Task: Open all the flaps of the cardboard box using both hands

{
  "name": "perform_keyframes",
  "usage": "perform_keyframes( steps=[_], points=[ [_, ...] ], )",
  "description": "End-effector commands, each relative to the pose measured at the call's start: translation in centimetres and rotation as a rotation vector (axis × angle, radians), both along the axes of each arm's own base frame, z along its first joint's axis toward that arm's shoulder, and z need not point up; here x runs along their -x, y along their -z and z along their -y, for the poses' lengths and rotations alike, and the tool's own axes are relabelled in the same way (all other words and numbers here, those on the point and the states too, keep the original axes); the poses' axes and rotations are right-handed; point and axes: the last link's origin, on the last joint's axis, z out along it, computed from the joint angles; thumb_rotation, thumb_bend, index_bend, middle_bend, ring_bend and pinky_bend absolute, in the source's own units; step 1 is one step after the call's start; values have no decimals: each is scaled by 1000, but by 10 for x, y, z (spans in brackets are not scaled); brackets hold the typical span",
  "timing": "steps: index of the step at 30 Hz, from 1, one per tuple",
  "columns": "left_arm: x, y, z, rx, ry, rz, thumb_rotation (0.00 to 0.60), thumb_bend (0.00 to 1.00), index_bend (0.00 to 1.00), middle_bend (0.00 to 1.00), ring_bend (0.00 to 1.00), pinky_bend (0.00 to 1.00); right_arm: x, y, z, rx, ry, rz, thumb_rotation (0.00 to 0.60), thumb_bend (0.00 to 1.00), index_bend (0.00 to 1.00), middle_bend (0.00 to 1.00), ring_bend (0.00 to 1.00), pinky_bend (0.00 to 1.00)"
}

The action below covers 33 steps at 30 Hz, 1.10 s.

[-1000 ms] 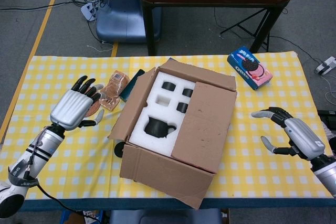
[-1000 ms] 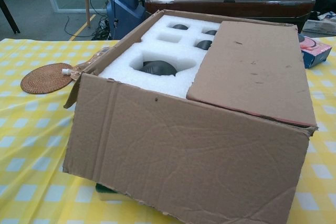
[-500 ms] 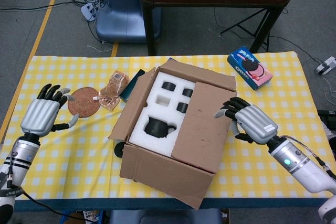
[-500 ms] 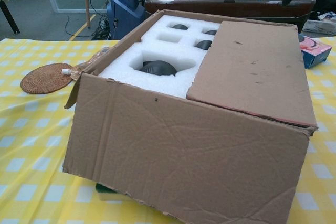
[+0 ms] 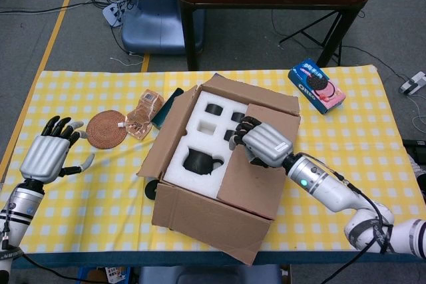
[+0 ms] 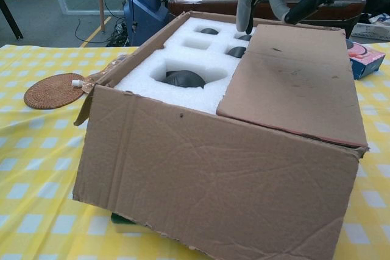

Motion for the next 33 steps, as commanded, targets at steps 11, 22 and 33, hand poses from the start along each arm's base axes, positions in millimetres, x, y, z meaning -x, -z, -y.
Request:
perform_keyframes(
  steps=[11,22,33],
  points=[
    [9,0,1,-11,21,38,192,353,379,186,87,0,3,32,14,22,-15,-105,600,910,384,376,191,99],
    [16,2,5,-15,37,67,192,354,380,186,86,0,6,35,17,29,-4,-130,600,911,383,377,192,99],
    [17,5,4,-6,32,69,194,354,384,186,86,0,17,27,14,38,29,-149,600,911,383,439,191,99]
  ],
)
